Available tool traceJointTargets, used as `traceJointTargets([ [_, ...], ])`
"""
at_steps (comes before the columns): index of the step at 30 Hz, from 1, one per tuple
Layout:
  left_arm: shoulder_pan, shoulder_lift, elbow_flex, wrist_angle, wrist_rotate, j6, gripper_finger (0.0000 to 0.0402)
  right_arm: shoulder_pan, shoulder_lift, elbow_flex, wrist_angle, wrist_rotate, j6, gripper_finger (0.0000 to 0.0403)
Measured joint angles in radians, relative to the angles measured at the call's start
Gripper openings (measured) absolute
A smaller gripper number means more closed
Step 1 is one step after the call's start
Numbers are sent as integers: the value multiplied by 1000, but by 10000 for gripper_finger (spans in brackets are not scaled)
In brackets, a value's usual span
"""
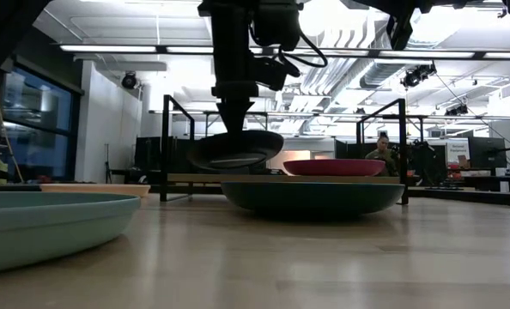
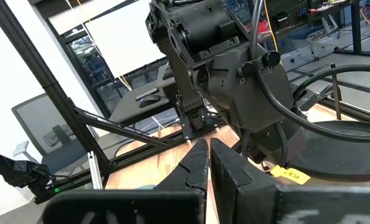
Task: Place and stack plates onto a shelf
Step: Put the black plate on the shelf
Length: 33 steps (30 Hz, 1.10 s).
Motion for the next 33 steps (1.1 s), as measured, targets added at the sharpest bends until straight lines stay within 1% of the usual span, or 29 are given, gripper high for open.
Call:
traceJointTargets([
  [7, 1, 4, 0, 2, 0, -1, 4, 0, 0, 0, 1, 0, -1, 0],
  [16, 6, 71, 0, -3, -1, 2, 5, 0, 0, 0, 2, 0, -5, 0],
  [23, 6, 72, 0, -2, -4, 33, 6, 0, 0, 0, 2, 1, -8, 0],
  [27, 6, 72, 0, -1, 3, 35, 23, 0, 0, 0, 2, 0, -19, 0],
  [33, 6, 72, 1, -3, 4, 35, 67, 0, 0, 0, 2, 1, -23, 0],
])
